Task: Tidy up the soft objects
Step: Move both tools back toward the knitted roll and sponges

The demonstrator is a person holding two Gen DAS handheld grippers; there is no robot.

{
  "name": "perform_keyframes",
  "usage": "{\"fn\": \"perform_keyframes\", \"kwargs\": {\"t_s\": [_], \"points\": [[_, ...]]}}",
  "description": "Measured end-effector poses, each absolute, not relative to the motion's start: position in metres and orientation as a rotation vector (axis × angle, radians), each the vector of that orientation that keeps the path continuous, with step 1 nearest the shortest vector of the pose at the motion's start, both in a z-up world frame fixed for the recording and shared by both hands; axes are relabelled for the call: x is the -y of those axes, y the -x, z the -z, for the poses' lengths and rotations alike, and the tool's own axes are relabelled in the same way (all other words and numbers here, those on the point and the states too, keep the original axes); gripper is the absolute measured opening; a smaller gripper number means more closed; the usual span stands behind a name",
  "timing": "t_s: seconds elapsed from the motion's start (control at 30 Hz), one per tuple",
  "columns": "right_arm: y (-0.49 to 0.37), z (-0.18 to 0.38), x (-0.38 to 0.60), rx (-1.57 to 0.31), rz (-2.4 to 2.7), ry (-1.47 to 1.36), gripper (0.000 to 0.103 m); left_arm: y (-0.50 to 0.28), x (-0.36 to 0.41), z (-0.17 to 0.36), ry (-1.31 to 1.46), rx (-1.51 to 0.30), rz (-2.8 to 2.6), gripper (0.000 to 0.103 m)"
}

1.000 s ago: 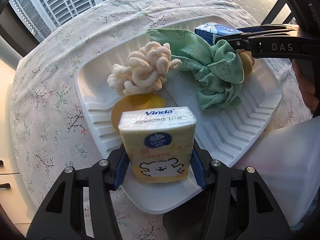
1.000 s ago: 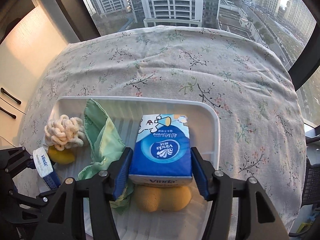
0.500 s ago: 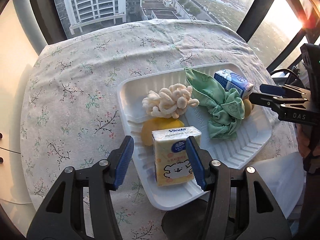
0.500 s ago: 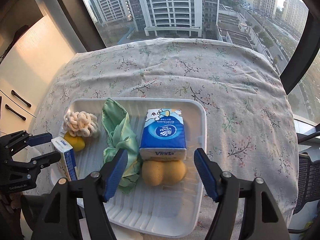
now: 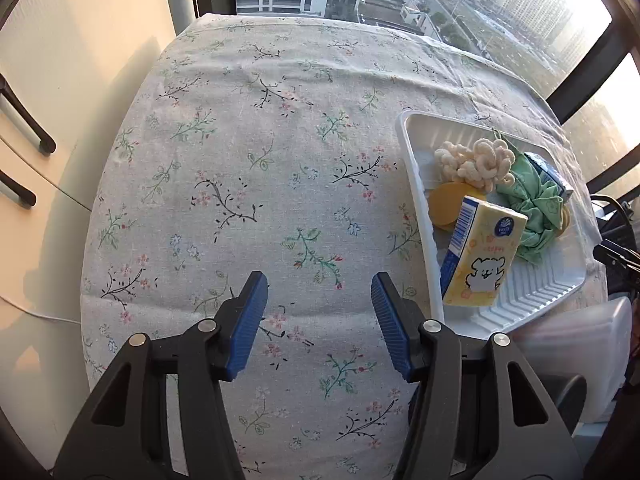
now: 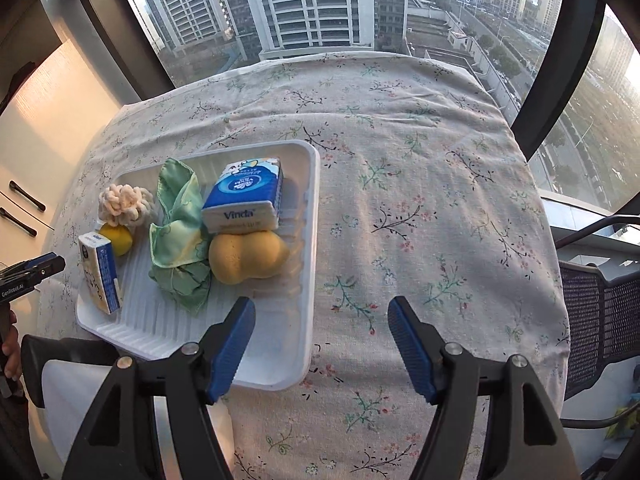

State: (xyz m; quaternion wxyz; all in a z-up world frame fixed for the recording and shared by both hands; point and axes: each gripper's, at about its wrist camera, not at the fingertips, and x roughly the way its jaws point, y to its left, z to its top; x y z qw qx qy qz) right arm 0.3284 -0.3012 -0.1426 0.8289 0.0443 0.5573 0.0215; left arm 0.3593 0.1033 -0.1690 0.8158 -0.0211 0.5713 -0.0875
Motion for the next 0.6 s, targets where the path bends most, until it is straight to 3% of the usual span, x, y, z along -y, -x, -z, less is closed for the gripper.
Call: {"fn": "perform_keyframes", "kwargs": {"t_s": [0.6], "points": [[-0.225,0.168,0.307,-1.219,-0.052,-0.040,0.071,-0.272,-0.149,0.201,0.057,-1.225,0.143,0.052]]}}
